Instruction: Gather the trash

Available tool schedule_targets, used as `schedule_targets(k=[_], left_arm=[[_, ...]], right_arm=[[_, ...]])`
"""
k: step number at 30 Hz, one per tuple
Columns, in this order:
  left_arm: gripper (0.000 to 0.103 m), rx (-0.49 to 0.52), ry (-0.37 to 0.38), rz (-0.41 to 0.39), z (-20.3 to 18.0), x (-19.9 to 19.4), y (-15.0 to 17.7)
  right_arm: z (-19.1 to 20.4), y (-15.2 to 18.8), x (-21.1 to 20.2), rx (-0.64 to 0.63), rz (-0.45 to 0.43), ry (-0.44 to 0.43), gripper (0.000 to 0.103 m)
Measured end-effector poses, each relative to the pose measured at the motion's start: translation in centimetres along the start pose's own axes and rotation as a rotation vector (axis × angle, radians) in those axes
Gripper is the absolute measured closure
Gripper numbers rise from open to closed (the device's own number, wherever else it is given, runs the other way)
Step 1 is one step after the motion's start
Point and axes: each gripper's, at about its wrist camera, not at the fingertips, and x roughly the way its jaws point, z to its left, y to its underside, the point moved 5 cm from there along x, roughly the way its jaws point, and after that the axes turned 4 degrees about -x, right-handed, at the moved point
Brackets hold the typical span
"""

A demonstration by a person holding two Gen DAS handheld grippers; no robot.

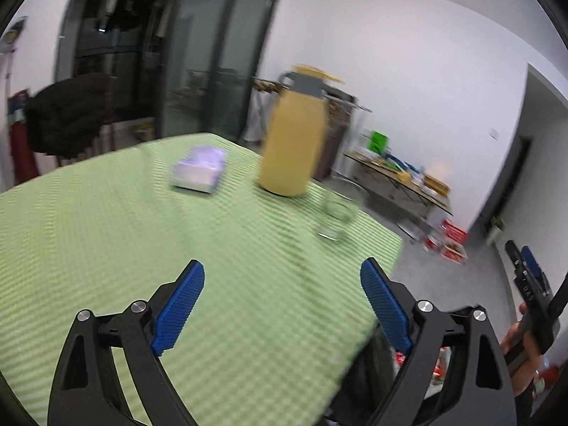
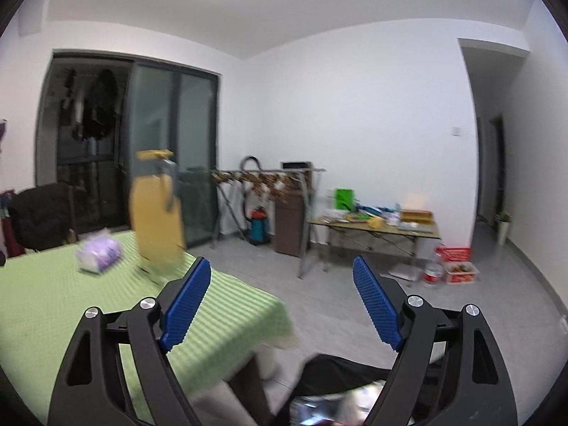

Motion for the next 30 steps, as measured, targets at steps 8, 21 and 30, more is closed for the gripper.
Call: schedule_targets(k=[8, 21, 30], left_arm=[[0.009, -0.01, -0.174, -0.178, 9.3, -6.3, -2.7], [0.008, -0.02, -0.367, -0.389, 19.4, -11.9, -1.5], [0.008, -0.069, -0.441, -0.386, 25.5, -9.0, 2.2]], right_arm=[[11.2, -2.0, 0.6, -0.061, -0.018, -0.176, 0.021], [29.5, -0.3, 1.0, -0.14, 0.048, -0.48, 0.018], [36.0, 4.7, 1.8, -0.146, 0.19, -0.506, 0.018]])
